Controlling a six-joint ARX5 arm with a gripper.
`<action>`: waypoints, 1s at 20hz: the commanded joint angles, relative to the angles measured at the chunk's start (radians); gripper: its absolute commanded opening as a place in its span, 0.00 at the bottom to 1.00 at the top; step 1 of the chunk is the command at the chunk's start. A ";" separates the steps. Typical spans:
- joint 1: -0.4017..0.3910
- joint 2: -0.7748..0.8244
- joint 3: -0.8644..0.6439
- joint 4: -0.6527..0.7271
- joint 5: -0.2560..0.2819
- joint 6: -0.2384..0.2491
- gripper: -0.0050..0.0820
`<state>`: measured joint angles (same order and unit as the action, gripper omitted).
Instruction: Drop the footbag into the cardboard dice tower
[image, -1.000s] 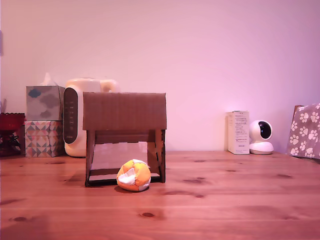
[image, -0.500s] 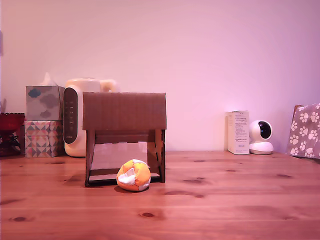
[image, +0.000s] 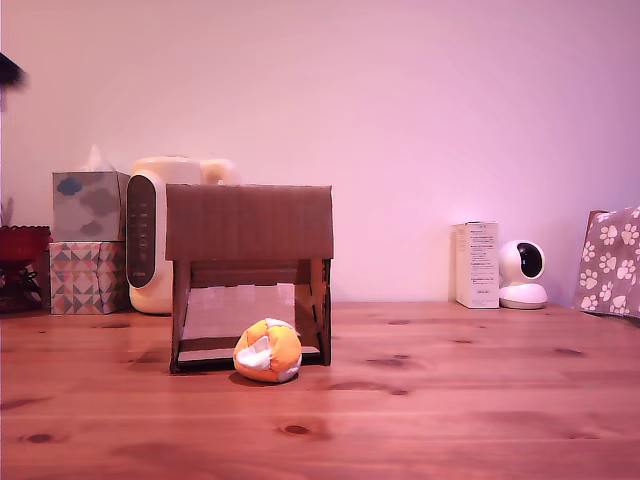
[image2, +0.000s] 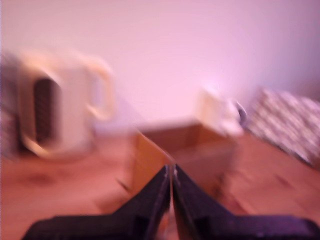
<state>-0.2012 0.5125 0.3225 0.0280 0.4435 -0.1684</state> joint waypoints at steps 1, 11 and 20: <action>-0.051 0.043 0.001 0.021 0.002 0.021 0.04; -0.383 0.452 0.001 0.257 -0.168 0.018 0.04; -0.514 0.756 0.001 0.479 -0.434 -0.267 0.04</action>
<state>-0.7113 1.2552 0.3252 0.4881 0.0330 -0.4141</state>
